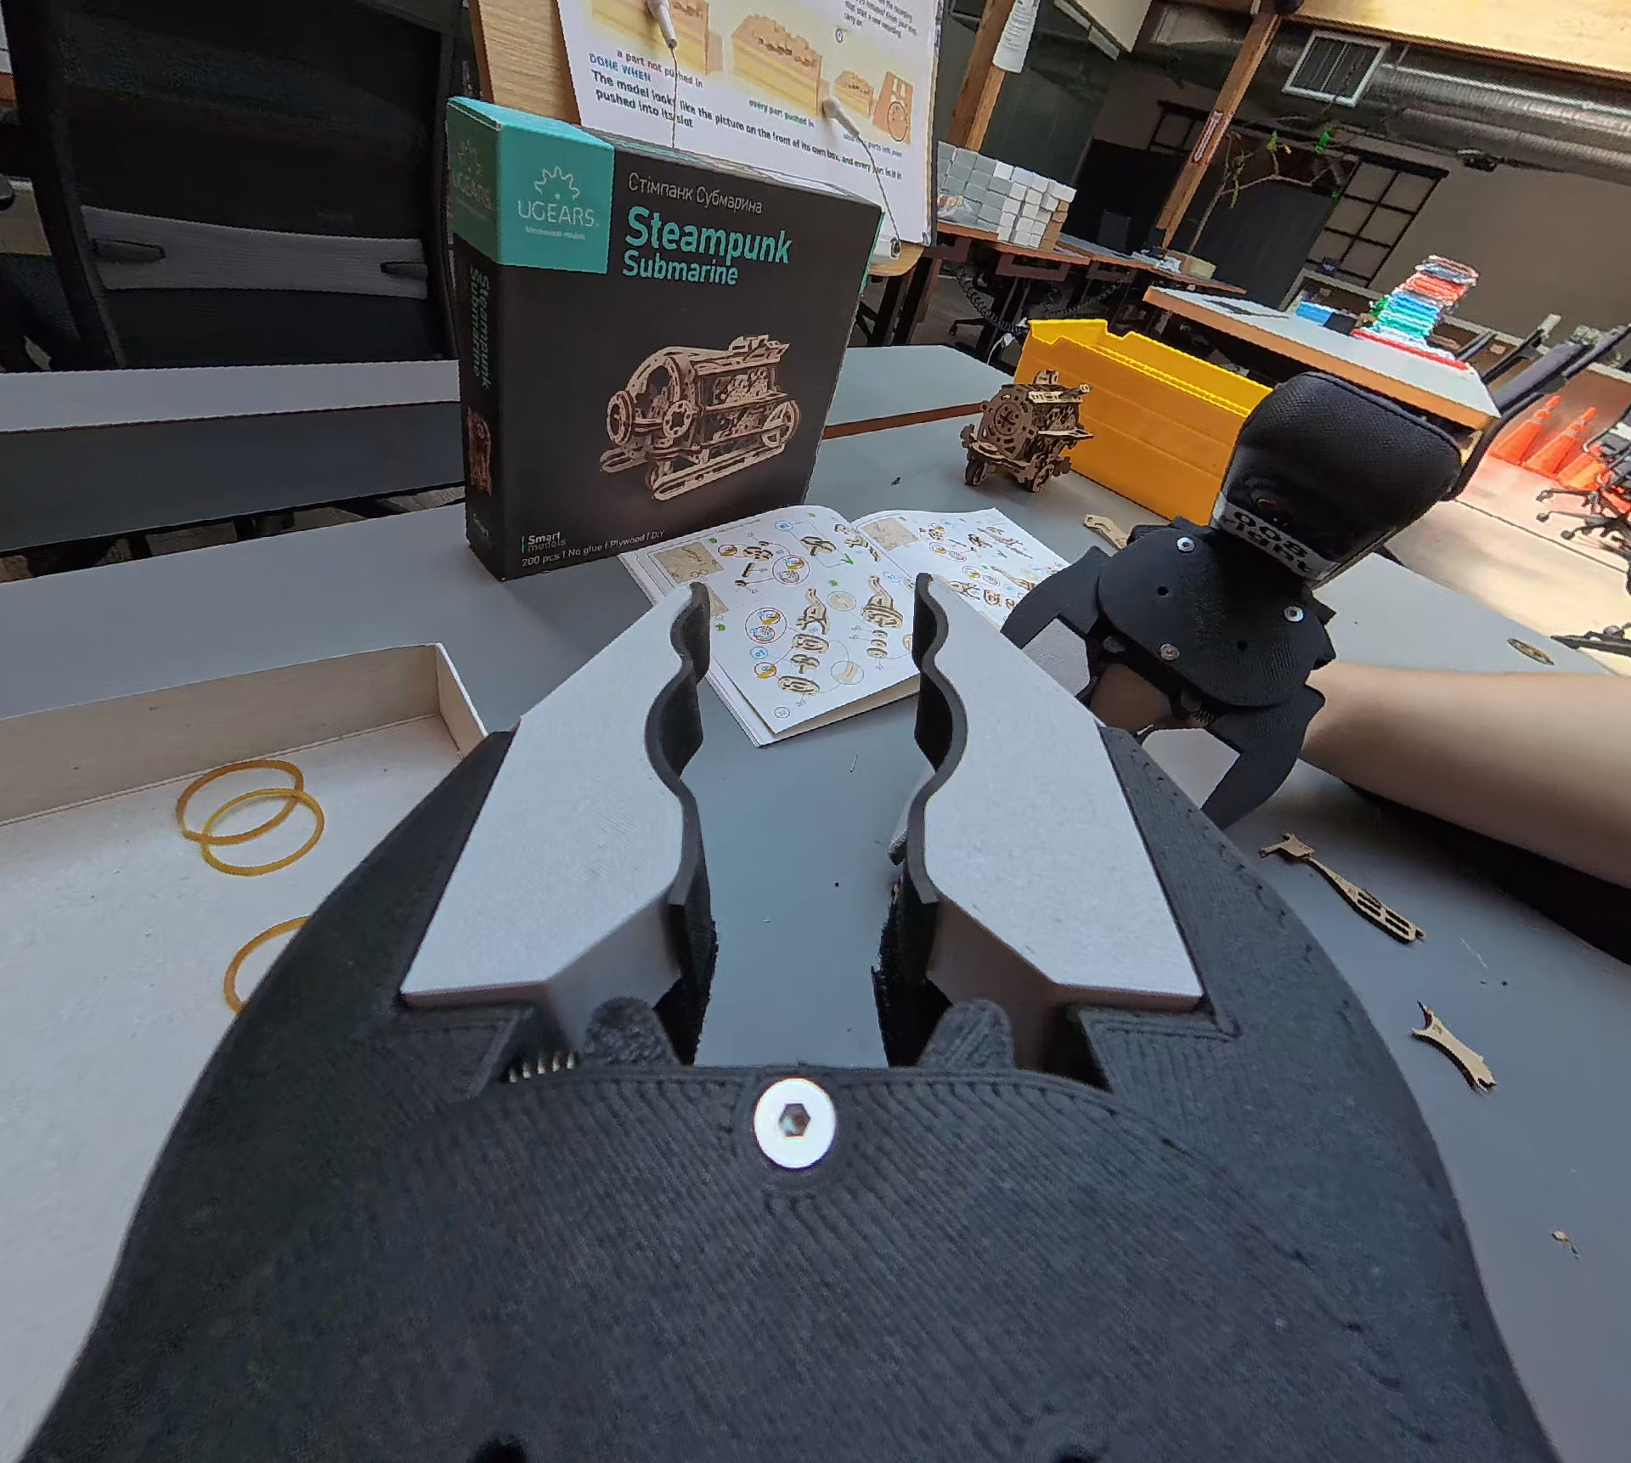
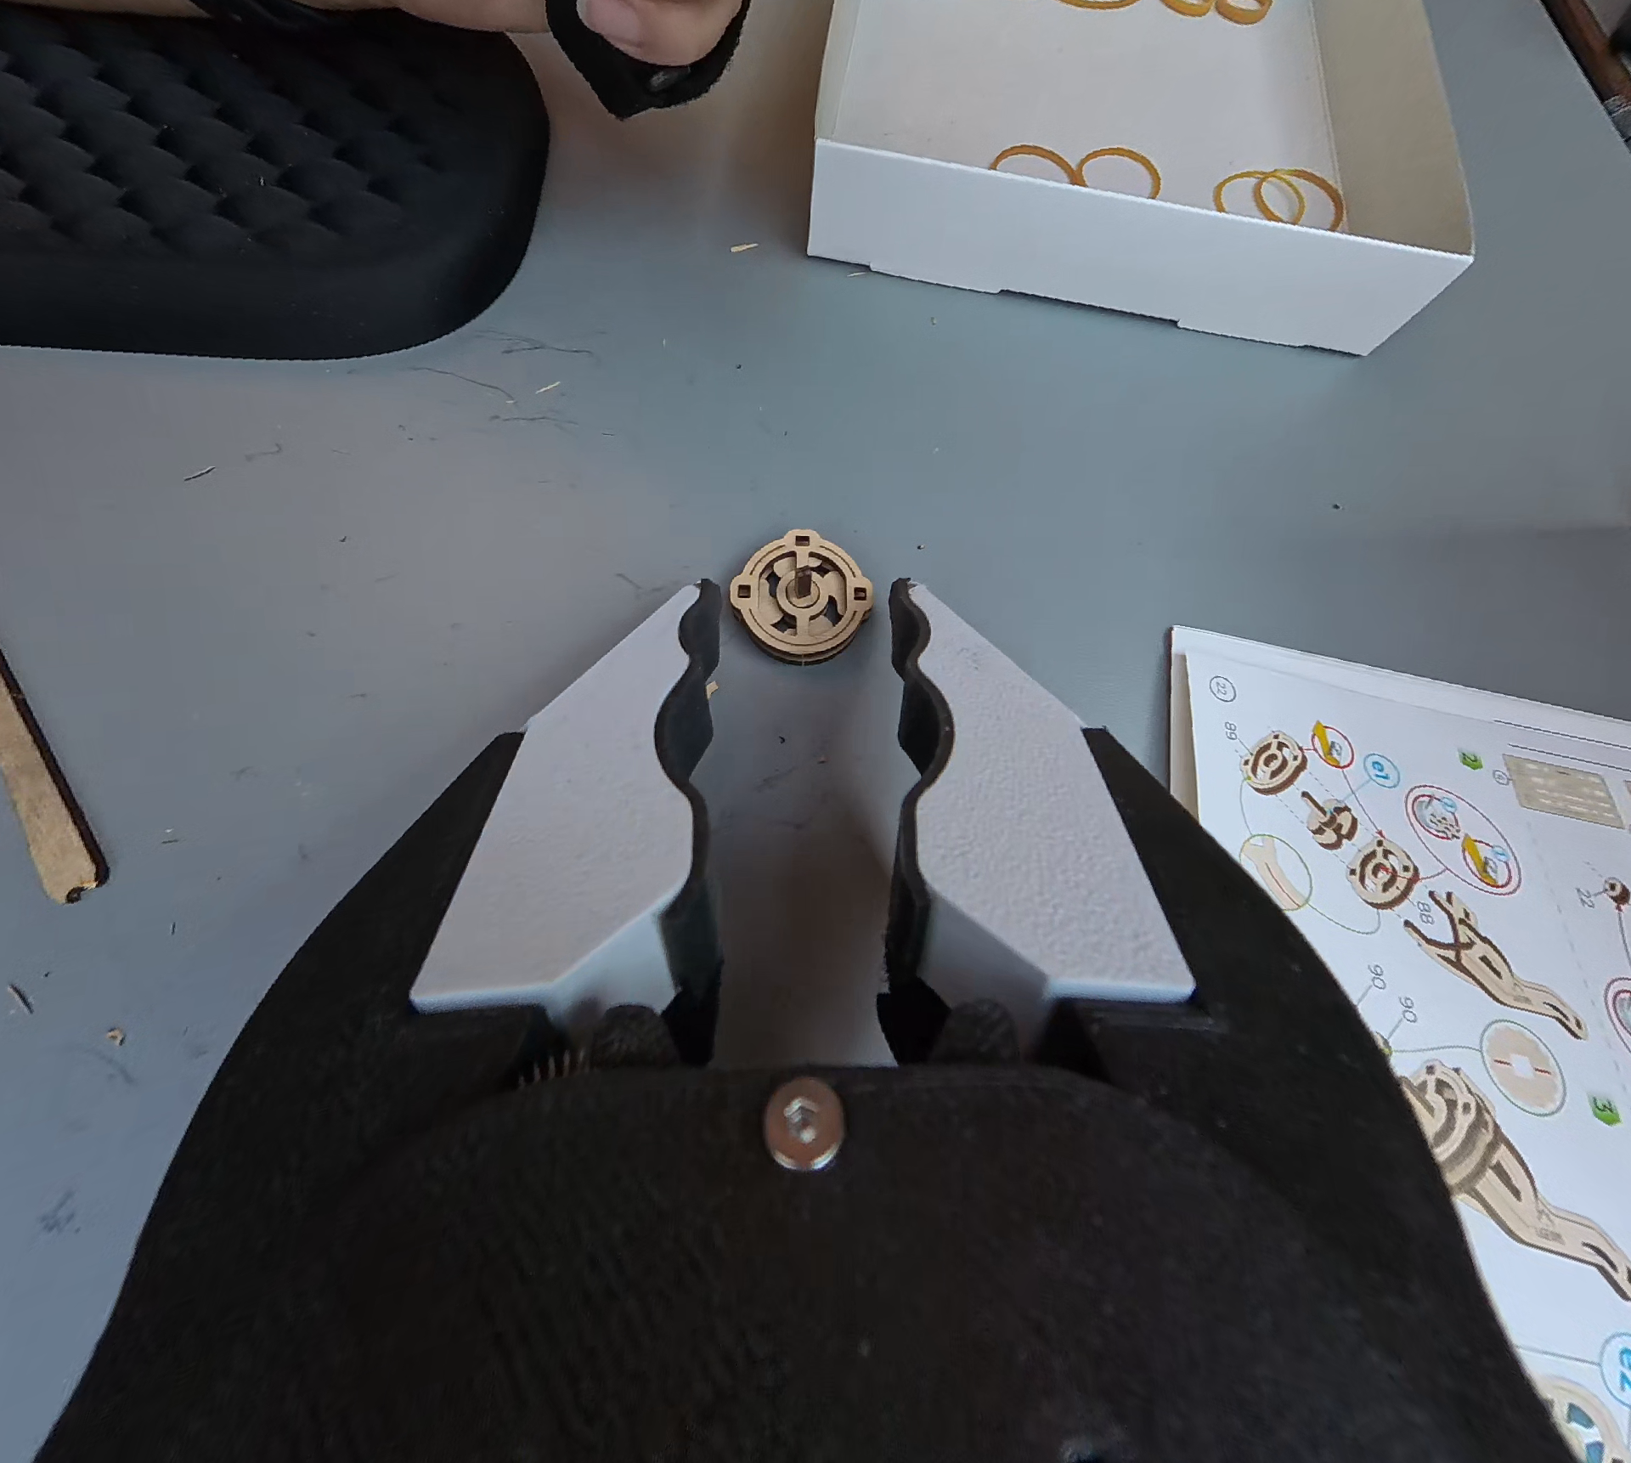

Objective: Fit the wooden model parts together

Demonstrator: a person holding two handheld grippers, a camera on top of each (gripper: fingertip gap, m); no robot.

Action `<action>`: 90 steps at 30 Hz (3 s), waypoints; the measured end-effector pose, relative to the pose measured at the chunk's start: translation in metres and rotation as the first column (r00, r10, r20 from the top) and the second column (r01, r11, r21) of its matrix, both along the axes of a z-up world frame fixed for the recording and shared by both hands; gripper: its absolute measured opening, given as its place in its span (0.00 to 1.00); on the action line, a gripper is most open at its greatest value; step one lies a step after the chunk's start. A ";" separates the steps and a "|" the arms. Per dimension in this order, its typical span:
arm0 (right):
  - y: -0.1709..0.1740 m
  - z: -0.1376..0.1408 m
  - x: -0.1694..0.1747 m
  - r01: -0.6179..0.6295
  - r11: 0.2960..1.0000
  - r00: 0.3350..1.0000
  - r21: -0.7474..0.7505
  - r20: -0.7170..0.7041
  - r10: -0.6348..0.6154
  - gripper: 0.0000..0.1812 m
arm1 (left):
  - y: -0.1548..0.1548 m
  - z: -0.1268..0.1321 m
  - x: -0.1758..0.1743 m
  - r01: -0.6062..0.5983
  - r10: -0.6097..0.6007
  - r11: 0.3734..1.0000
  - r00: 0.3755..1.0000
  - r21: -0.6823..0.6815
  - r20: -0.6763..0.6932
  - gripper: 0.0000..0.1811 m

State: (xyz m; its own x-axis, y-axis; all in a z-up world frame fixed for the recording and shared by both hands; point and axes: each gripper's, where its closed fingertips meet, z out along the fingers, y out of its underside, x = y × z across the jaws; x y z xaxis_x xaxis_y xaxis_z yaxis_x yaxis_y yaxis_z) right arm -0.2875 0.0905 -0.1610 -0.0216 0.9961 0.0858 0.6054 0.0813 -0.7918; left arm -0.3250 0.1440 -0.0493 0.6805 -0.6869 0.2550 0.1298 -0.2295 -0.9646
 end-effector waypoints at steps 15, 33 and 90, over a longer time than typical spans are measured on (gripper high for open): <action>-0.001 -0.002 -0.002 -0.011 1.000 1.000 0.013 0.012 0.011 0.18 | 0.000 0.001 0.000 0.001 -0.001 1.000 1.000 0.002 0.001 0.25; -0.002 0.001 -0.002 -0.011 1.000 1.000 -0.016 -0.006 0.011 0.18 | -0.001 0.002 -0.001 -0.002 0.002 1.000 1.000 0.005 0.001 0.25; 0.002 0.007 -0.002 0.013 0.994 0.999 -0.112 -0.045 -0.018 0.18 | -0.002 0.005 0.001 0.002 -0.003 1.000 1.000 0.009 0.006 0.24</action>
